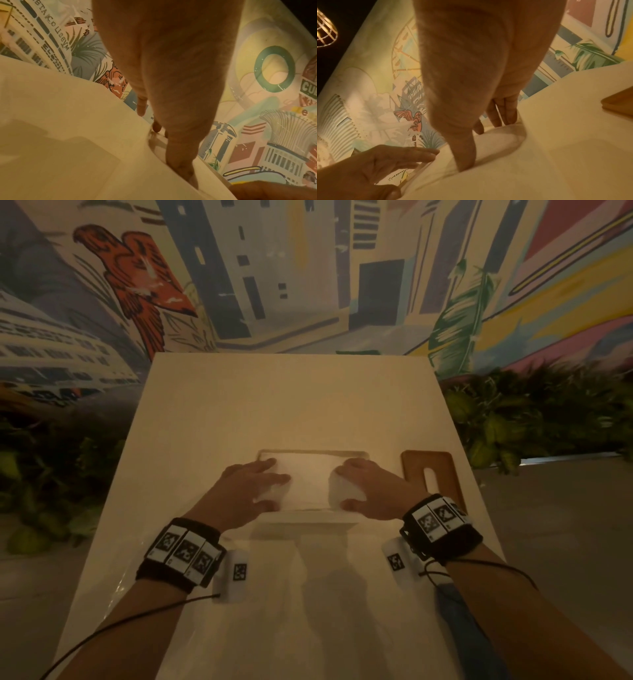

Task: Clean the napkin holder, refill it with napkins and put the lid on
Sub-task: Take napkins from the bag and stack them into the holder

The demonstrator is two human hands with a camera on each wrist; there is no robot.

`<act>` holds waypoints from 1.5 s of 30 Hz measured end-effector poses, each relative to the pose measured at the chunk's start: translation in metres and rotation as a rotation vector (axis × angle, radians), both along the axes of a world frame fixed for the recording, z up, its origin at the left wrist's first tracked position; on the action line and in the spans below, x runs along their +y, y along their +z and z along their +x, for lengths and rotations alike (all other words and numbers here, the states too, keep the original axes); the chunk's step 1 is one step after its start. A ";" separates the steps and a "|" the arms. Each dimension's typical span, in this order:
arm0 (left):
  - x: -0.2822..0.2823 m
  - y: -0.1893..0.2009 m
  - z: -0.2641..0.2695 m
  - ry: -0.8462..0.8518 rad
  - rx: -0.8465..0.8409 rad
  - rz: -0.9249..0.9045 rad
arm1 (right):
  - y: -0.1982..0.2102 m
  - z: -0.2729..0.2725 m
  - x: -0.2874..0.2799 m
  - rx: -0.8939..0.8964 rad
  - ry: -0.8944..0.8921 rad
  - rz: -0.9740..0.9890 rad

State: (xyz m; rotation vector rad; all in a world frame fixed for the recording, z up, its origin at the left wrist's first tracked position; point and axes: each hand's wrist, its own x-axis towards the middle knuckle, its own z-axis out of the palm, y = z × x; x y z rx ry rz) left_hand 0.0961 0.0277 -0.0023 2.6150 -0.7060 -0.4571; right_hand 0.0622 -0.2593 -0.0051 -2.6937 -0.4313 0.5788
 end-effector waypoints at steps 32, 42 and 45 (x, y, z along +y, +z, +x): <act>-0.004 -0.006 -0.003 0.096 -0.122 -0.332 | -0.007 -0.008 0.009 -0.306 -0.148 0.287; -0.013 -0.023 0.002 0.261 -0.272 -0.069 | -0.028 0.001 0.003 -0.346 -0.340 0.163; -0.016 -0.021 0.003 0.267 -0.316 -0.034 | -0.032 0.004 0.004 -0.358 -0.384 0.106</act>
